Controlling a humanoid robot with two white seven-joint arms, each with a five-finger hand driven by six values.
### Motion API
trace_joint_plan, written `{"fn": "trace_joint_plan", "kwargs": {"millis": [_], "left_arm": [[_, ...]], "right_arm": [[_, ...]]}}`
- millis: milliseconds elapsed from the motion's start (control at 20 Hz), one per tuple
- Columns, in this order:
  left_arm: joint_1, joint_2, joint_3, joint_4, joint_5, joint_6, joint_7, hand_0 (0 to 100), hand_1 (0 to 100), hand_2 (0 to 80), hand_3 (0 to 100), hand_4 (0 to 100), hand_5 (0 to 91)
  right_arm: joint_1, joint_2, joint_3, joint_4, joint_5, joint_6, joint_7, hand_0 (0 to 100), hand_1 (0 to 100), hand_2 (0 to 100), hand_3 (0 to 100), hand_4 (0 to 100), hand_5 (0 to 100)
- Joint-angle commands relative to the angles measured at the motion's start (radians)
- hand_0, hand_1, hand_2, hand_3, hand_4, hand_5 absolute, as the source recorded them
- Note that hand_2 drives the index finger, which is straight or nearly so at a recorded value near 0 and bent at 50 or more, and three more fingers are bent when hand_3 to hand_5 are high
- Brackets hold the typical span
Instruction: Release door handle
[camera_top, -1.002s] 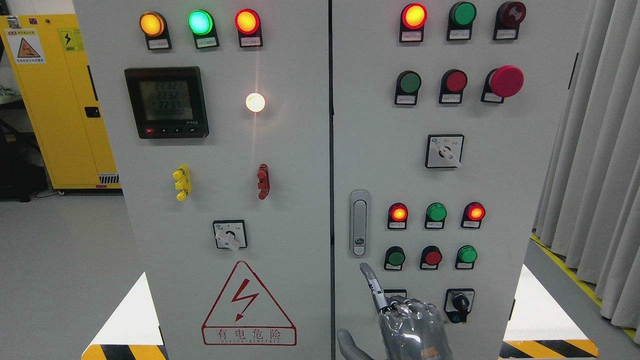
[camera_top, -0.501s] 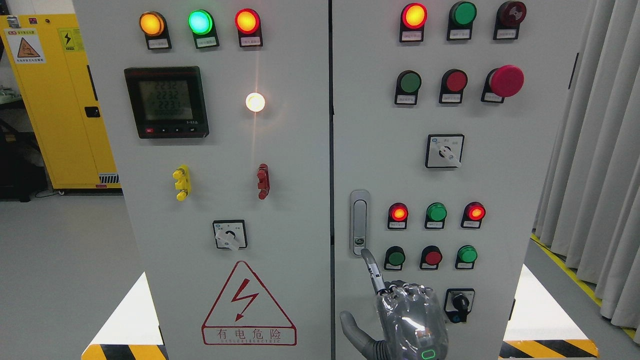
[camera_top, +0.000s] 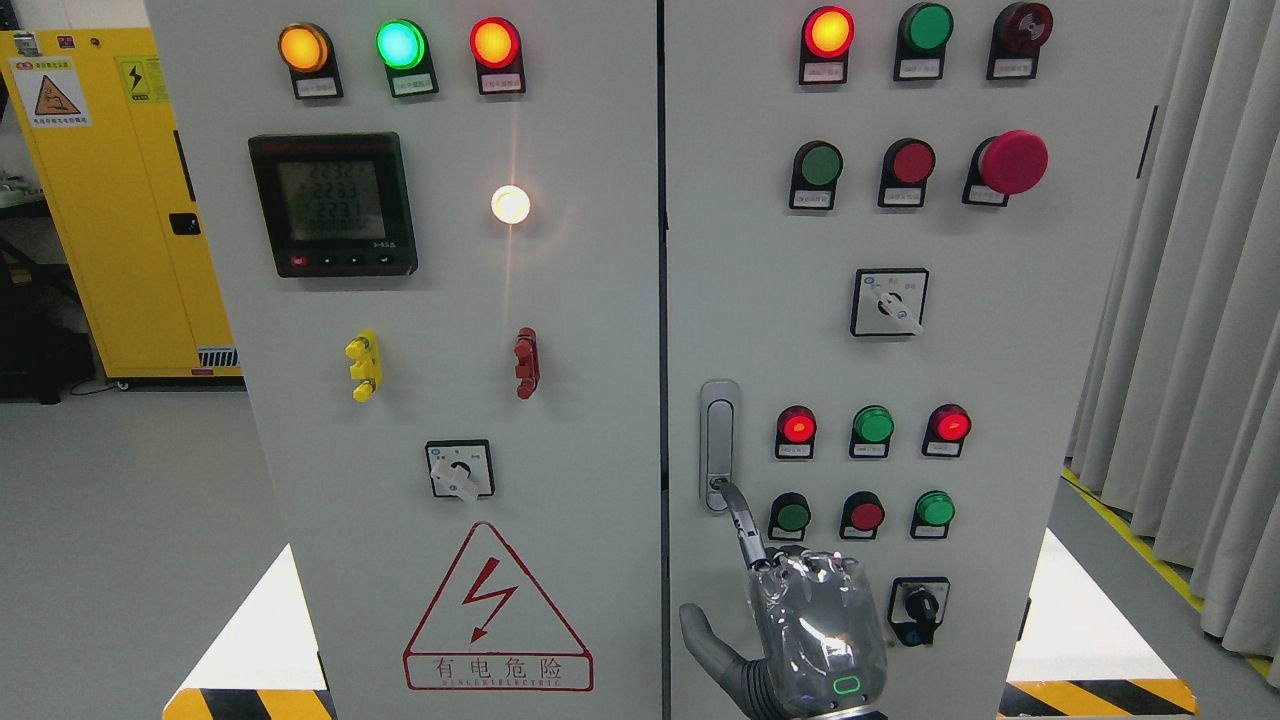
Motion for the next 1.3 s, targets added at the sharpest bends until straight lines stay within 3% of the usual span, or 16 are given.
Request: {"fn": "trace_joint_plan", "kwargs": {"millis": [0,1252], "left_arm": [[0.000,0.000,0.000,-0.012,0.000,0.000,0.000,12,56,0.0,0,0,0.0],[0.000,0.000,0.000,-0.012,0.000,0.000,0.000,12,56,0.0,0,0,0.0]], "right_arm": [[-0.019,0.013,0.000,0.040,0.000,0.001,0.001,27,40,0,100,100,100],[-0.022,0.016,0.003,0.043,-0.004,0.025,0.023,29,39,0,100,100,100]]}}
